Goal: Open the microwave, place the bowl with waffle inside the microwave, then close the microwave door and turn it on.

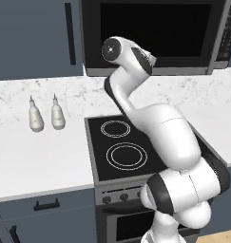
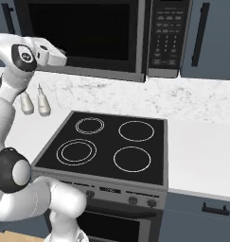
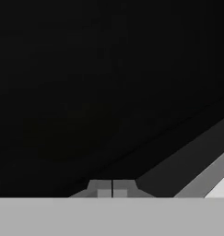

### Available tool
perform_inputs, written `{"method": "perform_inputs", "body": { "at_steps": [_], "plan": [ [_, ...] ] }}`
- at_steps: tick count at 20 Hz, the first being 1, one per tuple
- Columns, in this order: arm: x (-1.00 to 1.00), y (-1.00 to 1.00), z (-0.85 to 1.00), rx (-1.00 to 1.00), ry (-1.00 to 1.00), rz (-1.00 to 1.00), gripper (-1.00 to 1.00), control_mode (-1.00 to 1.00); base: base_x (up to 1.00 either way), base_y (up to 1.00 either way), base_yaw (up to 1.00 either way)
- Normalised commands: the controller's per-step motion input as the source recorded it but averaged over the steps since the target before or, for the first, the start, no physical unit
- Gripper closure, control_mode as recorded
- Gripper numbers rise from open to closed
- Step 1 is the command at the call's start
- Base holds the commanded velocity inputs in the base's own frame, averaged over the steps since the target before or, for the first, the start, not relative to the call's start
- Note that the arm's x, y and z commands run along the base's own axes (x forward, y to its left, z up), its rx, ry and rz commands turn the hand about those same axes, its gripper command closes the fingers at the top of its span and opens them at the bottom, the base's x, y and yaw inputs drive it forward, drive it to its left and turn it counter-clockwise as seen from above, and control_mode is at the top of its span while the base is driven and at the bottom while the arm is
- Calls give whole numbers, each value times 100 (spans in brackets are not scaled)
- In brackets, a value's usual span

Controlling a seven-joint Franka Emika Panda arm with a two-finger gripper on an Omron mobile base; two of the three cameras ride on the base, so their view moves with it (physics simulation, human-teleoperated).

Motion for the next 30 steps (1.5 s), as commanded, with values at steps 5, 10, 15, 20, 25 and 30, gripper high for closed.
{"method": "perform_inputs", "body": {
  "at_steps": [5, 10, 15, 20, 25, 30],
  "plan": [
    [100, -17, 0, 23, 0, 67, 100, -100, 0, 0, 0],
    [100, -12, -9, 26, -3, 52, 100, -100, 0, 0, 0],
    [38, -41, -7, 23, 0, 24, 100, -100, 0, 0, 0],
    [-81, -98, -17, 22, -6, 1, 100, -100, 0, 0, 0],
    [-84, -100, -35, 35, 0, 0, 100, -100, 0, 0, 0],
    [-1, -100, -62, 47, 0, -11, 100, -100, 0, 0, 0]
  ]
}}
